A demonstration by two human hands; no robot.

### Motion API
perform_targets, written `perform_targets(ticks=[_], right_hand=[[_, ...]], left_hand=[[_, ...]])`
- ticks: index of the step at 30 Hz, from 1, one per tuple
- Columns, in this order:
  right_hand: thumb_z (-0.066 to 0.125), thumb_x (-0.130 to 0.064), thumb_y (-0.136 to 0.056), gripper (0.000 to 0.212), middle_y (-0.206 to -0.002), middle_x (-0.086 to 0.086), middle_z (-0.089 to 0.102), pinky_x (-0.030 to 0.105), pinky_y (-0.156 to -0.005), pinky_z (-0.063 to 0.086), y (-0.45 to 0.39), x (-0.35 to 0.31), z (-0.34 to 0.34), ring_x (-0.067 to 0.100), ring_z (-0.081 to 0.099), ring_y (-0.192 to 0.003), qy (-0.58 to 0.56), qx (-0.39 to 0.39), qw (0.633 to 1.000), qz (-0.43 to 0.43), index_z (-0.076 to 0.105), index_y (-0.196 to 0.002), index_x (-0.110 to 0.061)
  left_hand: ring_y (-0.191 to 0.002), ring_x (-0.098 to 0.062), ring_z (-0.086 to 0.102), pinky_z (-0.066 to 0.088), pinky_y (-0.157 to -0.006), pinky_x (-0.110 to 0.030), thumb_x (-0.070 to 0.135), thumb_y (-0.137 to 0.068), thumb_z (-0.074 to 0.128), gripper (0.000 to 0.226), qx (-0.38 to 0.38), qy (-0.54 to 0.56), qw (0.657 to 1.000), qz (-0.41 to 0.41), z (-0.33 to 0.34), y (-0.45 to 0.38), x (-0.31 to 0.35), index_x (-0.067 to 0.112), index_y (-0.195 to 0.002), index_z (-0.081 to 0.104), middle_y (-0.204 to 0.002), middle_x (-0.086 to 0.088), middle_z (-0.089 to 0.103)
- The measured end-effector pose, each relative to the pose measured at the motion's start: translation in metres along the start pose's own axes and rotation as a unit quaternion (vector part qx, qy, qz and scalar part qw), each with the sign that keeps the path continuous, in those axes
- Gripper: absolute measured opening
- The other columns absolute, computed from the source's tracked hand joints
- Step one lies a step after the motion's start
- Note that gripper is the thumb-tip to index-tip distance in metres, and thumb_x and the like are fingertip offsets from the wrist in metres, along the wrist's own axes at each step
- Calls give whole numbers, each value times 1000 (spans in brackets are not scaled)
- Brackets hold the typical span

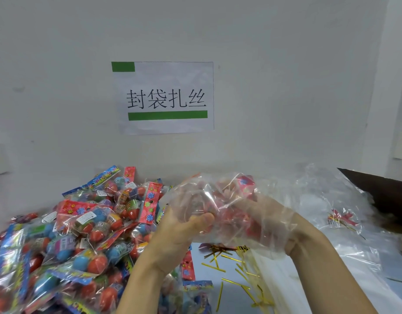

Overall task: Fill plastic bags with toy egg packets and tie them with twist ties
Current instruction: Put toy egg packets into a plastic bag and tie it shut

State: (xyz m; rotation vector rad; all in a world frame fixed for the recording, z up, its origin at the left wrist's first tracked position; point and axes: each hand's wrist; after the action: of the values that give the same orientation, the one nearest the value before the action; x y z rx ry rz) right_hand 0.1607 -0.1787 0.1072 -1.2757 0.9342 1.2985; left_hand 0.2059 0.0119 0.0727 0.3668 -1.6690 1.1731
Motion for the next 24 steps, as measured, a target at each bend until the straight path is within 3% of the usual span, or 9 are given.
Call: perform_targets(ticks=[3, 4, 6, 8, 10, 14, 19, 21, 24], right_hand=[[85, -24, -75, 40, -92, 16, 75, 40, -68, 63, -6, 2, -2, 24, 76, -83, 37, 52, 998, -15, 74, -109, -9], [89, -25, -69, 36, -92, 16, 75, 45, -74, 63, -6, 2, -1, 27, 75, -87, 48, 57, 997, -27, 77, -99, -10], [91, -27, -62, 23, -80, 10, 74, 36, -68, 62, -4, 1, 0, 23, 74, -77, 67, 53, 995, -55, 80, -78, -15], [91, -26, -62, 17, -76, 7, 73, 28, -65, 58, -4, 0, 1, 19, 72, -73, 54, 46, 995, -74, 80, -73, -18], [89, -19, -64, 12, -75, 7, 74, 29, -64, 59, -6, 1, -2, 20, 73, -72, 22, 48, 995, -82, 80, -72, -20], [79, -9, -72, 6, -79, 12, 74, 42, -67, 61, -6, -2, -4, 26, 73, -74, -76, 31, 994, -70, 79, -77, -12], [77, -7, -68, 11, -66, 6, 72, 24, -50, 56, -6, 0, 7, 16, 71, -56, -62, 49, 992, -95, 79, -63, -17], [75, -1, -74, 15, -69, 8, 73, 25, -49, 55, -8, 3, 11, 16, 72, -57, -66, 70, 987, -125, 80, -70, -15], [80, -1, -71, 11, -75, 17, 74, 33, -55, 58, -14, 8, 18, 27, 72, -64, -76, 114, 977, -161, 77, -82, -3]], left_hand=[[-121, -17, 63, 55, -93, -34, 51, -62, 89, 75, 26, 13, 999, -21, 3, 1, 0, 44, -128, 54, -132, 8, 64], [-119, -6, 63, 55, -88, -25, 60, -55, 90, 90, 33, 14, 999, -24, 5, 0, 0, 45, -133, 48, -131, 19, 63], [-113, 9, 61, 54, -80, -14, 72, -46, 85, 111, 33, -8, 999, -14, 7, 0, 2, 40, -142, 39, -126, 32, 61], [-125, -8, 59, 57, -86, -25, 79, -42, 80, 129, 46, -2, 999, -18, 13, -5, 6, 28, -151, 33, -144, 13, 55], [-136, -35, 47, 56, -94, -42, 85, -42, 71, 139, 83, 108, 991, -18, 17, -8, 6, 16, -155, 28, -154, -14, 42], [-139, -35, 46, 32, -116, -57, 78, -87, 33, 82, 74, 381, 921, -27, 19, -7, -1, 28, -151, 40, -153, -7, 46], [-120, -38, 62, 54, -92, -48, 65, -101, 23, 71, 95, 346, 931, -59, 39, -19, -4, 16, -133, 62, -133, -20, 63], [-109, -32, 68, 57, -87, -43, 66, -100, 27, 69, 131, 347, 925, -77, 51, -21, -5, 17, -126, 67, -123, -16, 69], [-92, -27, 71, 58, -79, -37, 64, -99, 29, 70, 200, 363, 903, -111, 61, -25, -12, 13, -140, 55, -119, -14, 70]])
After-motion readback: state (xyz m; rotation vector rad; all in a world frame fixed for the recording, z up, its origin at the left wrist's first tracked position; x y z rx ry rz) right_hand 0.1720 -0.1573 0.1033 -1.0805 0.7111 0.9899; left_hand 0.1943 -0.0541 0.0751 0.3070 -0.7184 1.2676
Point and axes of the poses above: each hand's wrist, its own y-axis away from the middle knuckle, its own z-axis out of the palm, x = y × z
